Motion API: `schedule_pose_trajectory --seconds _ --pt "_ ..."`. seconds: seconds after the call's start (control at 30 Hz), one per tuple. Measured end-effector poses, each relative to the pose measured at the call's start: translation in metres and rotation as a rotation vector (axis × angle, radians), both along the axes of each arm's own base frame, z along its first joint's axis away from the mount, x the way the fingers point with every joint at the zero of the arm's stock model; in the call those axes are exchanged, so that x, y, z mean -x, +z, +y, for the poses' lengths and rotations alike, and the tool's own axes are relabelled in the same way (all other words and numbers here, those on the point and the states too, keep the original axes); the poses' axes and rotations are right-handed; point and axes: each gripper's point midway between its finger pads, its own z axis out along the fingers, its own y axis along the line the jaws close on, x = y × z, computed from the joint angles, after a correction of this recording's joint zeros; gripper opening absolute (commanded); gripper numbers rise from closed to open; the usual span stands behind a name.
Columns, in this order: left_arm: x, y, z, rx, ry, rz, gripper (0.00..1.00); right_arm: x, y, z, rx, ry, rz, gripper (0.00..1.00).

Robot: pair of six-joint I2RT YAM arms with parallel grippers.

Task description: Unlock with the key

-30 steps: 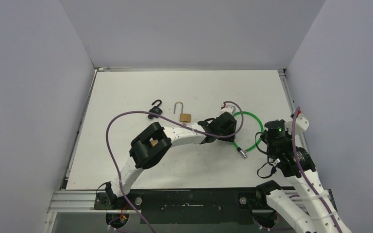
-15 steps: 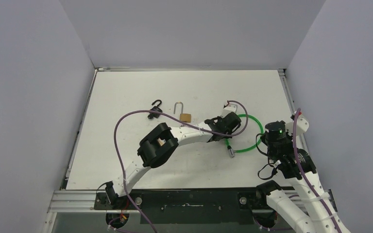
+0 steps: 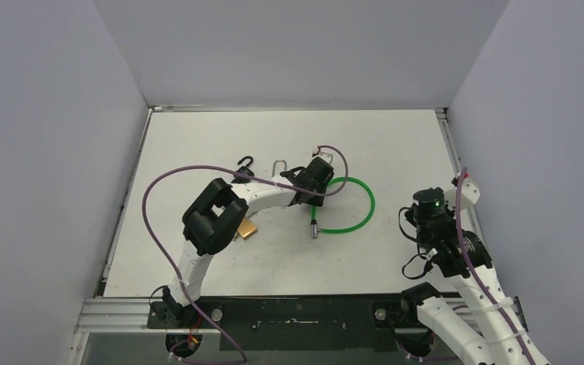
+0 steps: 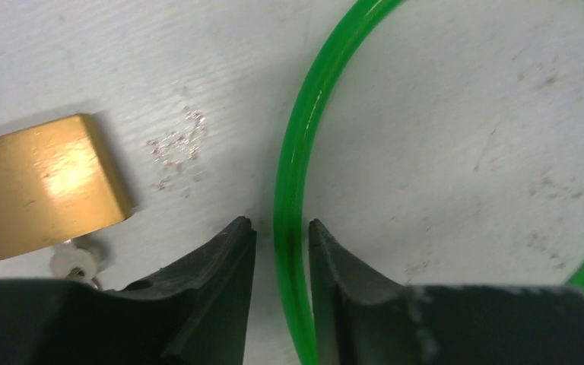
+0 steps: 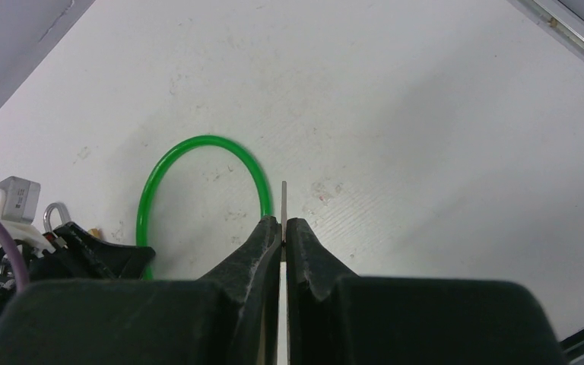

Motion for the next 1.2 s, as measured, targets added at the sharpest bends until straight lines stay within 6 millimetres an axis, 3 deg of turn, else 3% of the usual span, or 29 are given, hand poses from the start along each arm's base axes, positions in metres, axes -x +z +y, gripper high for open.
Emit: schedule_pose_trajectory --seconds 0.17,0.47,0.6,0.7,0.97,1.1,1.2 --pt "0.009 0.0 0.031 -0.027 0.0 0.064 0.37 -0.004 -0.008 0.005 -0.004 0.015 0.025 0.0" --pt "0.028 -0.001 0.038 -0.035 0.011 0.144 0.35 -0.011 -0.015 0.014 -0.027 0.043 0.035 0.0" --pt "0.03 -0.002 0.038 -0.046 0.009 0.164 0.2 -0.015 -0.016 0.017 -0.039 0.049 0.029 0.0" --pt "0.028 -0.003 0.036 -0.053 0.008 0.171 0.0 -0.015 -0.018 0.018 -0.042 0.048 0.034 0.0" --pt "0.024 0.0 0.038 -0.057 0.007 0.165 0.0 -0.016 -0.018 0.02 -0.053 0.052 0.03 0.0" --pt "0.018 0.014 0.057 -0.09 0.022 0.126 0.0 -0.017 -0.018 0.02 -0.054 0.052 0.028 0.0" --pt "0.01 0.043 0.075 -0.113 0.042 0.053 0.0 -0.017 -0.017 0.021 -0.054 0.053 0.027 0.0"
